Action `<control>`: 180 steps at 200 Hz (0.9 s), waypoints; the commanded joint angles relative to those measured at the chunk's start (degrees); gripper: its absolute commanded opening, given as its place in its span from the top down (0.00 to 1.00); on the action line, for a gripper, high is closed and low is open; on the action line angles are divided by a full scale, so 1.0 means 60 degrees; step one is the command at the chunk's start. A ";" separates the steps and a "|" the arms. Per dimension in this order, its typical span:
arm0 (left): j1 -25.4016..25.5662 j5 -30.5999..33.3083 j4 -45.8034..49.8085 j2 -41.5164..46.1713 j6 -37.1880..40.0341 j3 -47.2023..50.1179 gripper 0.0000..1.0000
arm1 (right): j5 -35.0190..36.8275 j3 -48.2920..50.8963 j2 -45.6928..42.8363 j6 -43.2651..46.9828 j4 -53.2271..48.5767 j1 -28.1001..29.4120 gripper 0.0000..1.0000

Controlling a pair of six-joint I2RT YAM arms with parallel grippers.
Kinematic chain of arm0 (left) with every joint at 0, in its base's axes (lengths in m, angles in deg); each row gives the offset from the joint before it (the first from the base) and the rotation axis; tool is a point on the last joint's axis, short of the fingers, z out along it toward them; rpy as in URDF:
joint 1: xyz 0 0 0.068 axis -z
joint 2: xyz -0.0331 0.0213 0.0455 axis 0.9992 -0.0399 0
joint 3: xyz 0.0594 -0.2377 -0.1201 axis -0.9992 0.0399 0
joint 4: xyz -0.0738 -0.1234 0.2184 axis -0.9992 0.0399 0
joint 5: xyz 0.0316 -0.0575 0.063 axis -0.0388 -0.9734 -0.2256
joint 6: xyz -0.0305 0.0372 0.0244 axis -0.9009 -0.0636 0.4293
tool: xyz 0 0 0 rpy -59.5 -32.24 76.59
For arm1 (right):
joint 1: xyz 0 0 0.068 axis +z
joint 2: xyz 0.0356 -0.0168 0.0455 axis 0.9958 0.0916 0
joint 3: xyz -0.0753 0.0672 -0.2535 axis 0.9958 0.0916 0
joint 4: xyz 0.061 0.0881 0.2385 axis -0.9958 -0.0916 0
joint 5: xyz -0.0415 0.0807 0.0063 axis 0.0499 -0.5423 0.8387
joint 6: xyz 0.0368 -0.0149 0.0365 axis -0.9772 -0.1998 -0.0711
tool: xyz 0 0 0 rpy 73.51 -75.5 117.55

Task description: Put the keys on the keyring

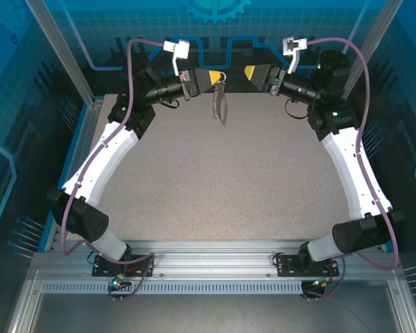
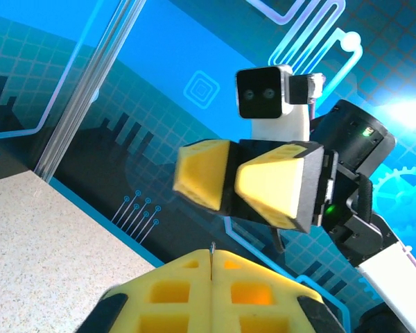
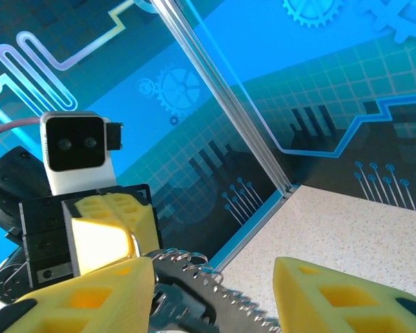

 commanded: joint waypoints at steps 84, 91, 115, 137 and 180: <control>0.0042 -0.0216 -0.0500 0.0129 -0.0177 0.0059 1.00 | -0.0324 -0.0473 0.0578 -0.0265 0.1003 0.1122 0.56; 0.0042 -0.0219 -0.0495 0.0129 -0.0162 0.0061 1.00 | -0.0318 -0.0478 0.0600 -0.0258 0.0991 0.1145 0.56; 0.0040 -0.0204 -0.0506 0.0114 -0.0169 0.0071 1.00 | -0.0371 -0.0576 0.0708 -0.0276 0.0988 0.1259 0.58; 0.0042 -0.0198 -0.0520 0.0100 -0.0173 0.0052 1.00 | -0.0388 -0.0678 0.0798 -0.0236 0.0931 0.1338 0.61; 0.0042 -0.0205 -0.0494 0.0100 -0.0139 0.0039 1.00 | -0.0443 -0.0816 0.0929 -0.0218 0.0845 0.1404 0.73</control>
